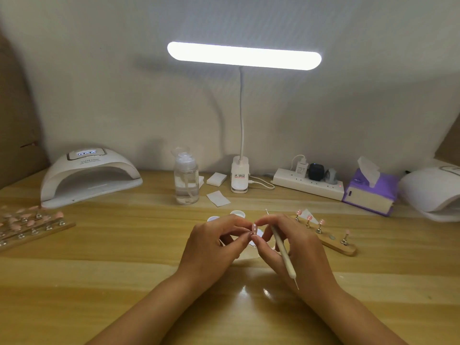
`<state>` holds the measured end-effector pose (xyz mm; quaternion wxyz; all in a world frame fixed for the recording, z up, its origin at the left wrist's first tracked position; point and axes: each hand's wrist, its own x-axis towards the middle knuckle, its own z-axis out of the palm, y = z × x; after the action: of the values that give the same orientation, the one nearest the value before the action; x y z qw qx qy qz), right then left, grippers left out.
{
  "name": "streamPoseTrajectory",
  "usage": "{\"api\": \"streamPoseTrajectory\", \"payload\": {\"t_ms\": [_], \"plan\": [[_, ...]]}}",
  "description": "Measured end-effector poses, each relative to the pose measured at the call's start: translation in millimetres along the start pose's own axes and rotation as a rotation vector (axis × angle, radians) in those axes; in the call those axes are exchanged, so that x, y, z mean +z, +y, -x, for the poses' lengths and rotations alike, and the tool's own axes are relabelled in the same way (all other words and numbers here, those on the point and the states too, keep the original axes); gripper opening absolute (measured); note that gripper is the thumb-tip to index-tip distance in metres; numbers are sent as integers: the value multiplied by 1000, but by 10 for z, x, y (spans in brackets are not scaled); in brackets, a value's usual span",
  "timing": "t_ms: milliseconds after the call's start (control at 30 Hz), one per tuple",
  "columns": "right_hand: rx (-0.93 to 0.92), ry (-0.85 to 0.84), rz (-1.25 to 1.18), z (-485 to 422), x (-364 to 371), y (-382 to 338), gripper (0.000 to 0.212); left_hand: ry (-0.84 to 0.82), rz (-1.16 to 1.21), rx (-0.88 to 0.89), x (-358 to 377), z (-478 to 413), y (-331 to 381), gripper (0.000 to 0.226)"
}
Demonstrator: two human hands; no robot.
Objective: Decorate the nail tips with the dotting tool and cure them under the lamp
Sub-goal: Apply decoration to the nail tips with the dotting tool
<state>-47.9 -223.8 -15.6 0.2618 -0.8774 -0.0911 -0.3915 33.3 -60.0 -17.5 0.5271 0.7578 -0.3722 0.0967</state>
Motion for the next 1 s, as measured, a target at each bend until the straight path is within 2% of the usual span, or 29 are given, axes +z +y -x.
{"api": "streamPoseTrajectory", "payload": {"t_ms": [333,433,600,733,1000], "plan": [[46,36,-17,-52,-114,48,20,-29,-40,-51,9,11,16,20],[124,71,-1,-122,-301,192,19,-33,-53,-64,19,5,-1,18],[320,231,87,-81,-710,560,15,-41,-75,-58,16,-1,1,19],[444,131,161,32,-759,708,15,-43,-86,-74,15,-6,1,19],[516,-21,216,81,-829,777,12,-46,-97,-89,9,-7,-7,18]]}}
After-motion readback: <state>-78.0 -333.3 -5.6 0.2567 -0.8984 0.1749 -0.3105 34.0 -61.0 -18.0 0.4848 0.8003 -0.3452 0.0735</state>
